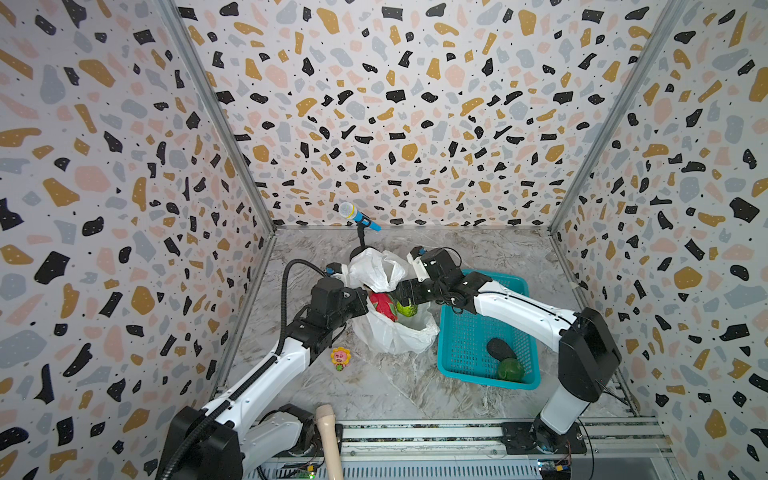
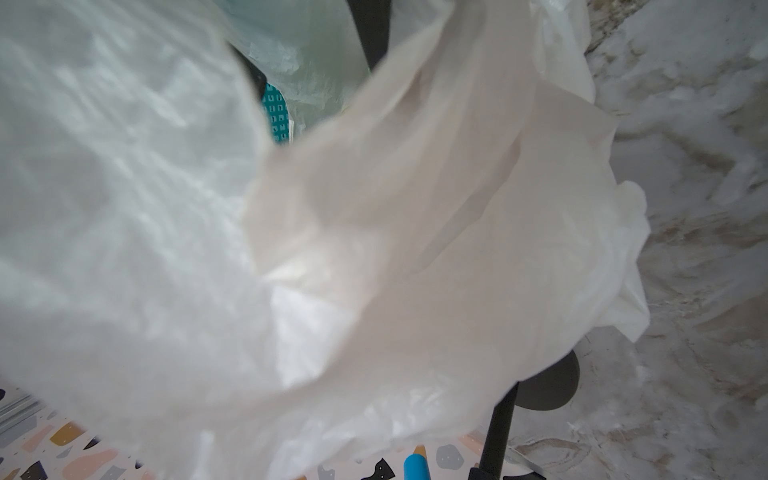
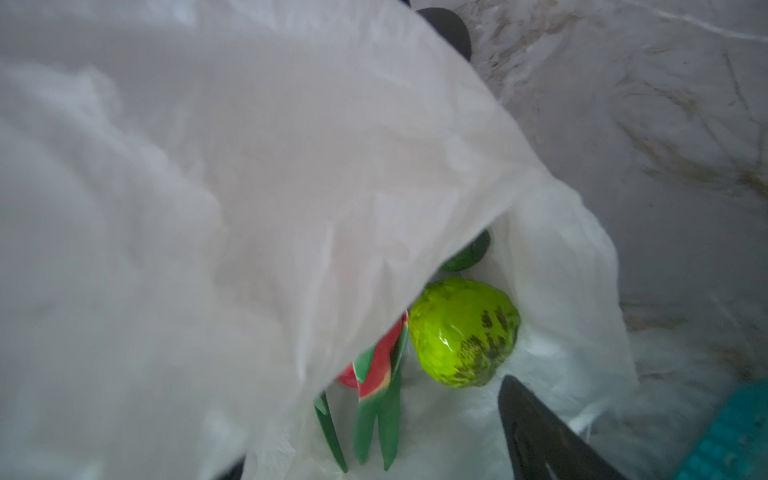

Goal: Place the fruits into the plastic bag
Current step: 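Move the right gripper back to the basket over the dark brown avocado, then grasp the dark brown avocado with the right gripper and lift it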

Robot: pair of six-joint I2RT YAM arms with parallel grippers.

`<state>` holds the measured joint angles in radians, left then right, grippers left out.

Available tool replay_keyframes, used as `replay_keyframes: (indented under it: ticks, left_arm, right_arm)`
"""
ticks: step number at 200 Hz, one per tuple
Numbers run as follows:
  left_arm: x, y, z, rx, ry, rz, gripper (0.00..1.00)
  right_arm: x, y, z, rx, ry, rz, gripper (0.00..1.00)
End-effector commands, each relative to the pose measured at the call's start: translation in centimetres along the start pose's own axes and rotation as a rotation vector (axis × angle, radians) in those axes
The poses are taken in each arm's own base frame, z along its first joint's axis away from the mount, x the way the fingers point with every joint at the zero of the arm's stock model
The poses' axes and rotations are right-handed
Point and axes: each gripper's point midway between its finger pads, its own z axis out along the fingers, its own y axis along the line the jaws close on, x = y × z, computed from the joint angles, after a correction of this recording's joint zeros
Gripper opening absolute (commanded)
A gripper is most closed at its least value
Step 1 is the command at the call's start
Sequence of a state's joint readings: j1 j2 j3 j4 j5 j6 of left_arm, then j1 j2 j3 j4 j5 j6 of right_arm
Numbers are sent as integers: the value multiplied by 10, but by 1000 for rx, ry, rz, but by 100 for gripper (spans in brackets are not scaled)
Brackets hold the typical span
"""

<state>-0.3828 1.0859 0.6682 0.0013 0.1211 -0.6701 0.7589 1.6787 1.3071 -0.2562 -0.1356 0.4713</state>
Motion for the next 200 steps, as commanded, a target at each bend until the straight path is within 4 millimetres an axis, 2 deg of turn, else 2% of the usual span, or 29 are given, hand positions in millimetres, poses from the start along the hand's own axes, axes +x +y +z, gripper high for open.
replay_keyframes:
  ticks: [1,52,78,101,125,171,200]
  left_arm:
    - [-7,-5,-1,15,-30,2,0]
    - [-6,-2,0,0,-27,-2,0]
    - [-8,-1,-2,-8,-39,-5,0]
    - [-8,-1,-3,-9,-42,-8,0]
    - [-9,-2,-3,-7,-43,-5,0]
    - [-9,-2,-2,-1,-44,-4,0]
    - [-8,-2,-1,2,-42,-5,0]
  right_arm:
    - [-5,-16,-26,48,-56,30,91]
    - [13,-66,-76,147,-116,120,91]
    - [21,-109,-105,275,-165,198,92]
    - [30,-142,-123,375,-186,257,92]
    - [50,-167,-127,460,-128,321,93]
    - [121,-183,-122,536,68,397,96]
    - [155,-191,-122,584,158,426,99]
